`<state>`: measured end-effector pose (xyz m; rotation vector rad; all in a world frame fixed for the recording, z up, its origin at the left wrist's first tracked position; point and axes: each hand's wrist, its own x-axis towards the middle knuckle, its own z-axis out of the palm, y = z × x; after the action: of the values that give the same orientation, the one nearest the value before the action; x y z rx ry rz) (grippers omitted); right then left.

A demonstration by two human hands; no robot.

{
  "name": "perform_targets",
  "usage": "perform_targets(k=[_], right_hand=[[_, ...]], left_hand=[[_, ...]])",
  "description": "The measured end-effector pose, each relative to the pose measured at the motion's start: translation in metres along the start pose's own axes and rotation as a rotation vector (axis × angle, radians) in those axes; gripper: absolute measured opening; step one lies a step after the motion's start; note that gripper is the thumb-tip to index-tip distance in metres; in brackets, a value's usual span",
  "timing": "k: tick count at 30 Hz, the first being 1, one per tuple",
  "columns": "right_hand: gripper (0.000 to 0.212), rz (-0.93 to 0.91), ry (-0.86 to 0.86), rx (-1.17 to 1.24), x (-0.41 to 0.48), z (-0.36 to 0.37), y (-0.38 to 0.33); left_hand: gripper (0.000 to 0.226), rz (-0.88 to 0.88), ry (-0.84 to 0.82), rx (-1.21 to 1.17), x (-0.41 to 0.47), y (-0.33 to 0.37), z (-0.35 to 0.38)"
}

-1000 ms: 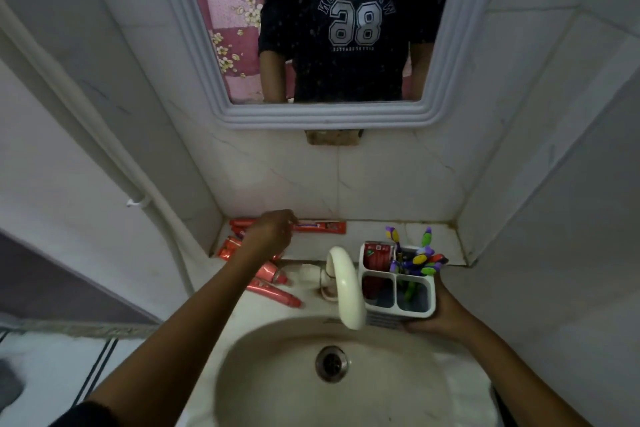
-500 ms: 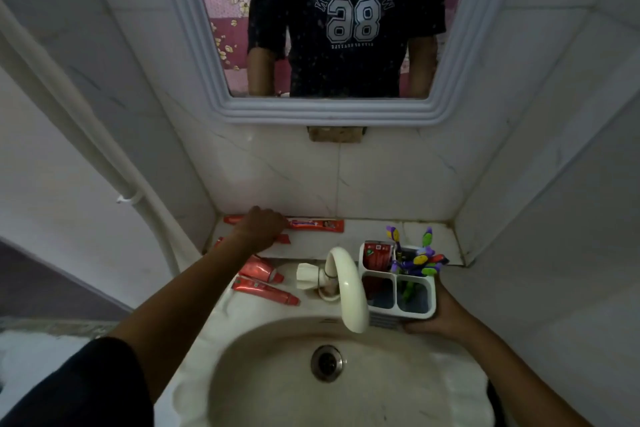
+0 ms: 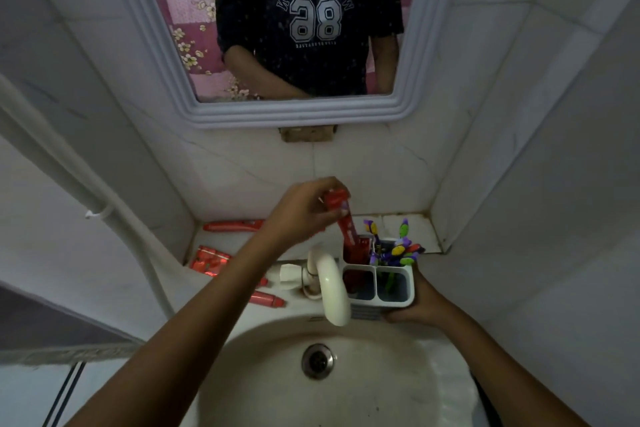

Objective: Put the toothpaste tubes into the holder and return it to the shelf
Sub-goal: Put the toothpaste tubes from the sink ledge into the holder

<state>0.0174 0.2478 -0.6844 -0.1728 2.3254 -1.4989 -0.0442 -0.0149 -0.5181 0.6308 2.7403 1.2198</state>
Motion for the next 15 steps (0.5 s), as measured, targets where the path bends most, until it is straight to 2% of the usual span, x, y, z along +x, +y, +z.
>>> perform_targets(k=[6, 9, 12, 14, 15], right_hand=[[0.115, -0.028, 0.009, 0.058, -0.005, 0.002, -0.009], [0.118, -0.039, 0.001, 0.072, -0.005, 0.001, -0.011], [0.117, -0.043, 0.006, 0.074, -0.004, 0.002, -0.011], [0.119, -0.042, 0.016, 0.064, -0.004, 0.002, -0.010], [0.120, -0.043, 0.017, 0.059, -0.004, 0.003, -0.010]], left_hand=[[0.028, -0.005, -0.198, 0.392, 0.013, -0.008, 0.040], [0.033, -0.030, -0.152, 0.379, 0.020, -0.011, 0.021], [0.028, -0.132, 0.013, 0.274, 0.013, -0.036, -0.011], [0.026, -0.181, 0.046, 0.442, -0.002, -0.069, -0.025], [0.026, -0.203, -0.008, 0.555, -0.012, -0.087, -0.029]])
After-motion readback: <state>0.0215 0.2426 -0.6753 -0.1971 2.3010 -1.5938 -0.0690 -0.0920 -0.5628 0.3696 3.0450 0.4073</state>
